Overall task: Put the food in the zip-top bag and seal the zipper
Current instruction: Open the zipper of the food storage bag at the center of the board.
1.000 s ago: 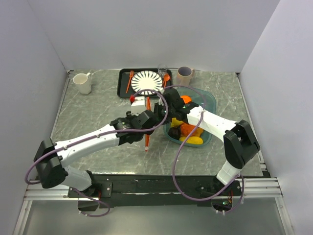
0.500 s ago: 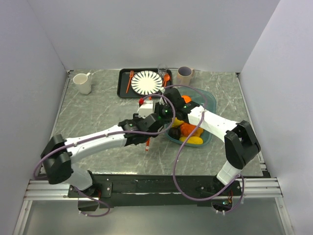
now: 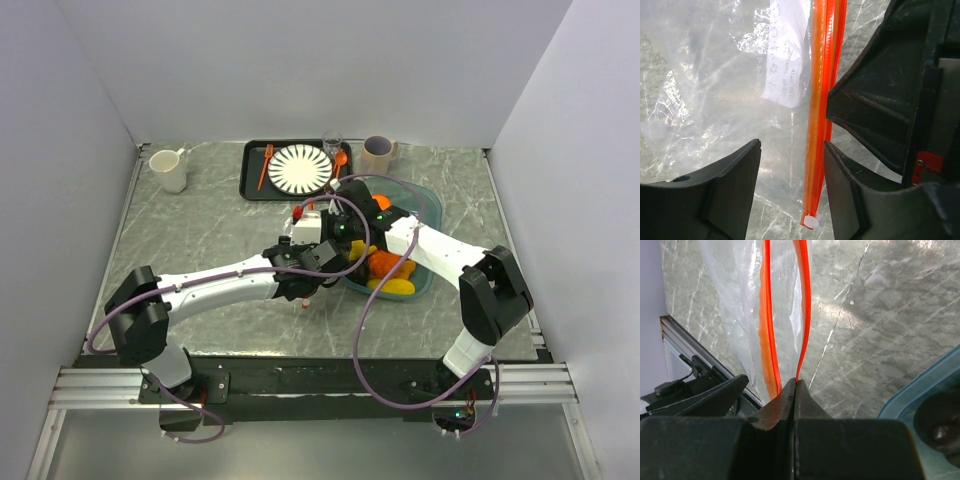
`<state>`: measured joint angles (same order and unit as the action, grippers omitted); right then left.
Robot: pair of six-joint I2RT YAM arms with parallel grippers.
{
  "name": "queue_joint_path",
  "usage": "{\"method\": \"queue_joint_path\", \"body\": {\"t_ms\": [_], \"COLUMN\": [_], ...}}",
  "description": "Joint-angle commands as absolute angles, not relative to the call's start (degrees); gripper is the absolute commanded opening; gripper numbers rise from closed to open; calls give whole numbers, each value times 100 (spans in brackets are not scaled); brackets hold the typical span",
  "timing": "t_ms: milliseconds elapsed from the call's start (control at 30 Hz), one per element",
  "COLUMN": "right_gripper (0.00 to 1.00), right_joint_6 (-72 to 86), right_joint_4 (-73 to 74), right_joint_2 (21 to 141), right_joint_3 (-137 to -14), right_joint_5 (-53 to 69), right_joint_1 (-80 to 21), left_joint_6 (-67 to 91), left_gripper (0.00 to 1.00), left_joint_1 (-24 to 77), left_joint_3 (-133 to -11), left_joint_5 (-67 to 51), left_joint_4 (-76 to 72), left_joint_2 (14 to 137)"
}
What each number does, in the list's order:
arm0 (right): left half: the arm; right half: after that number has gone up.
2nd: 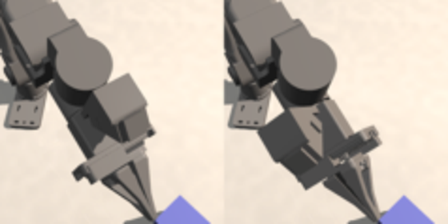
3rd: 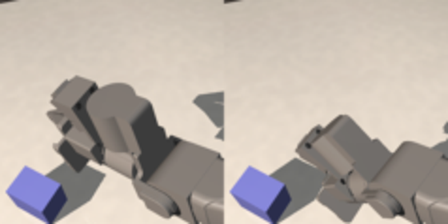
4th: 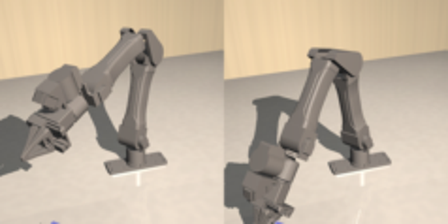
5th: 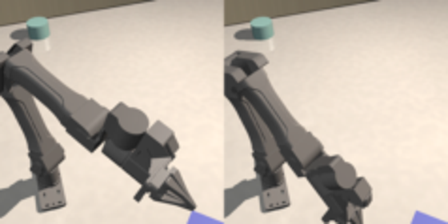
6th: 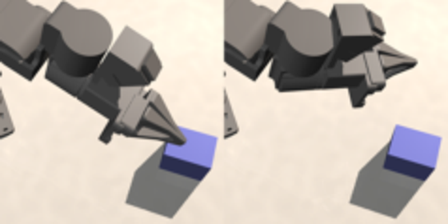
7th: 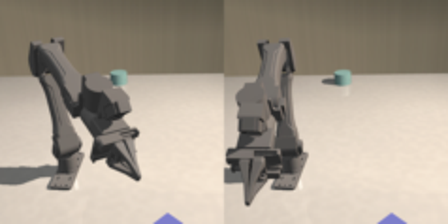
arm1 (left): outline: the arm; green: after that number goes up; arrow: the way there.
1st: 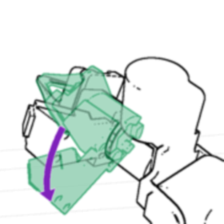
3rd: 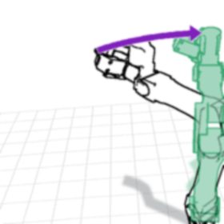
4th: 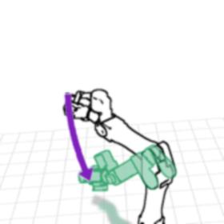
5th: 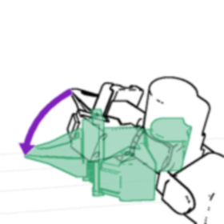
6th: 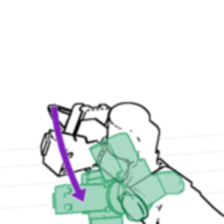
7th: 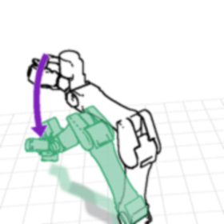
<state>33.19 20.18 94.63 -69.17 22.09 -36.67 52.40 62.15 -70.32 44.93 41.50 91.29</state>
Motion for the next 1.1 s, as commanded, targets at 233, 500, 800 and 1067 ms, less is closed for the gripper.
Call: {"method": "queue_joint_path", "body": {"t_ms": [233,500,800,1067], "right_gripper": [0,0,0,0], "right_joint_6": [3366,3410,3480,3577], "right_joint_4": [1767,1688,1574,1389], "right_joint_2": [9246,9150,9105,9053], "right_joint_3": [-7163,-7110,-7005,-6926], "right_joint_5": [2320,2382,2478,2715], "right_joint_1": [-3753,-3762,-3753,-3744], "left_joint_6": [4922,5010,5221,5388], "left_gripper": [59,36,24,46], "left_joint_1": [6319,6319,6328,6319], "left_joint_3": [-7189,-7137,-6970,-6890], "left_joint_5": [4245,4131,4351,4438], "left_joint_4": [3419,3314,3577,3665], "left_joint_2": [9044,8991,8789,8727]}}
